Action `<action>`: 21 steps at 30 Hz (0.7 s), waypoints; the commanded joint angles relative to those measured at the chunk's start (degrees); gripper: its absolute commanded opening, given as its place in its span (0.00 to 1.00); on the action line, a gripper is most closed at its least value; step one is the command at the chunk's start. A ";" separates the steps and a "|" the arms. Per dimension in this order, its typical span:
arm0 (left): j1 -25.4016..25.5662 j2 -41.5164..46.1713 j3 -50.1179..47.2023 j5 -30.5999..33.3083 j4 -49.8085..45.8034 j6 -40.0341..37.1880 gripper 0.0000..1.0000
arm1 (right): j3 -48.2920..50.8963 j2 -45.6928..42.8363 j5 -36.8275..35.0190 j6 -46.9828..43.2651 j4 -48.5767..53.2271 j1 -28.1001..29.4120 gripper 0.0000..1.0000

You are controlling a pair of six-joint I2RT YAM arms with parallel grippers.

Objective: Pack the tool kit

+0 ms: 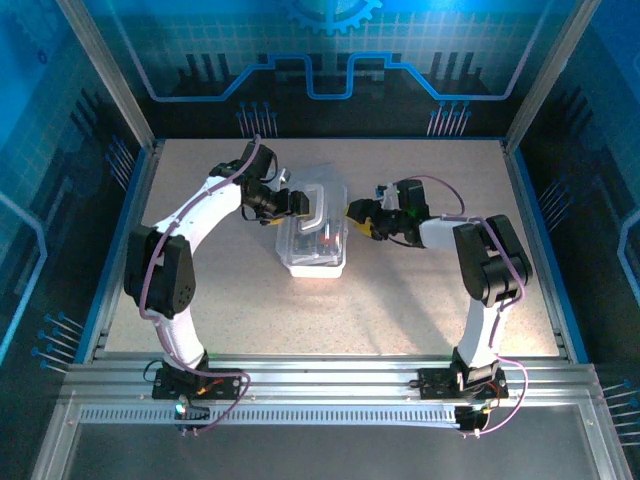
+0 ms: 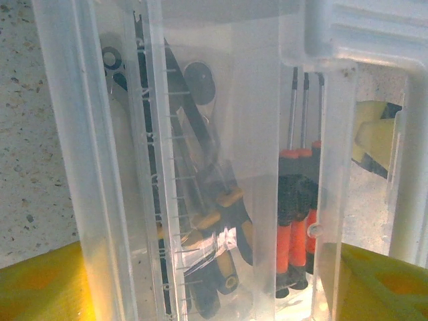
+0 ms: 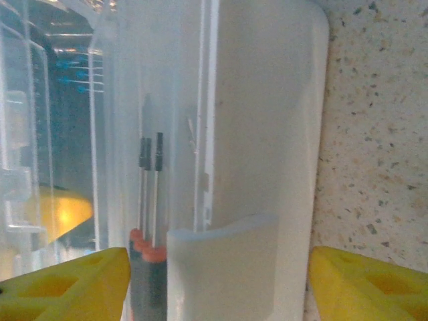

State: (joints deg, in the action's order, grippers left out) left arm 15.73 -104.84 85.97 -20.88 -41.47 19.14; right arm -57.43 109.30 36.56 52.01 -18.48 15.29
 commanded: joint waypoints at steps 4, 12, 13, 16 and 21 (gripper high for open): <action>-0.39 0.49 -1.21 -0.91 -4.96 1.35 0.41 | -2.00 0.00 -2.52 -4.99 8.32 1.05 0.69; -0.43 -0.16 -0.29 2.16 -7.19 0.56 0.41 | 1.23 -1.66 -1.64 -3.88 5.42 -0.20 0.56; -0.37 -0.27 -0.20 2.29 -7.42 0.55 0.41 | 1.55 -1.78 -1.29 -3.58 4.90 -0.28 0.56; -0.26 -1.00 0.73 3.98 -8.86 0.47 0.41 | 2.08 -1.32 -0.17 -2.22 3.36 -0.41 0.53; 0.78 -2.63 3.87 10.47 -13.76 -0.05 0.40 | 3.98 -1.29 1.34 0.31 -2.75 -0.86 0.50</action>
State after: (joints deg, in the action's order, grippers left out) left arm 16.36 -105.41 88.01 -17.47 -45.32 19.11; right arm -54.65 108.44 36.12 50.48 -17.65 15.16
